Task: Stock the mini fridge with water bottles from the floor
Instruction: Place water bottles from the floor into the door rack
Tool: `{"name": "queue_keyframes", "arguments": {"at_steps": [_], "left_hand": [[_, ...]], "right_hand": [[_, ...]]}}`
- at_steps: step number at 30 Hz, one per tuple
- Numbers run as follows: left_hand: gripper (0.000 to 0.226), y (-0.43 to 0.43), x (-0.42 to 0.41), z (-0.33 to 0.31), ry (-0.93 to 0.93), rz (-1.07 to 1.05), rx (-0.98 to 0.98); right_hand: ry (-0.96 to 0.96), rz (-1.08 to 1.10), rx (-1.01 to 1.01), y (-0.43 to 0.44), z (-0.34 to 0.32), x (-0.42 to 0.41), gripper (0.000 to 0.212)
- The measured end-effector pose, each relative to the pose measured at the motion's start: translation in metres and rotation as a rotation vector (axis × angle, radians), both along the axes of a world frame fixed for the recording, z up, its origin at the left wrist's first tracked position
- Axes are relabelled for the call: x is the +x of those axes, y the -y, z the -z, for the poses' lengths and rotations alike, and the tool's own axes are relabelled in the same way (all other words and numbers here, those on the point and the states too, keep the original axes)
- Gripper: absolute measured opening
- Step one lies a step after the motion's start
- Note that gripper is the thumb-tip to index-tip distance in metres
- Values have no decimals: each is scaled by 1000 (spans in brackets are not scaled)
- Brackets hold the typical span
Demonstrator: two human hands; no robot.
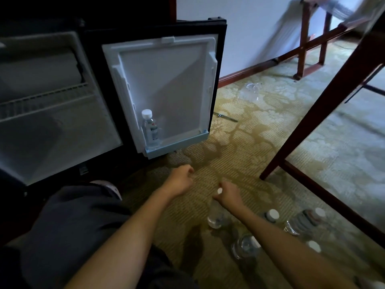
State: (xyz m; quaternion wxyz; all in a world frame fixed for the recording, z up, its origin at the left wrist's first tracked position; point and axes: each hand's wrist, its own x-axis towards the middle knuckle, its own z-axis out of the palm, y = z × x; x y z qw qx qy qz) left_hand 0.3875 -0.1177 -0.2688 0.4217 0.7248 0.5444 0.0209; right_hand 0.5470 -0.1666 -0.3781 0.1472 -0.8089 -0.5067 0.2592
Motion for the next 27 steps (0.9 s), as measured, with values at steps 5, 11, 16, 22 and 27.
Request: {"name": "queue_keyframes", "arguments": {"at_steps": [5,11,16,22,27], "left_hand": [[53,-9,12,3,63,30,-13],[68,-13,19,-1,184,29,-98],[61,-20,16,-13,368,-15,-63],[61,-28,7,-20,481,-44,34],[52,-46,4,-26,484,-199,198]], "right_hand": [[8,-88,110,-19,-52,-6,32],[-89,-227,315,-35,-113,-10,18],[-124,-320,451,-39,-160,-12,18],[-260,-420,437,-45,-189,-13,23],[-617,-310,397,-56,-186,-7,35]]}}
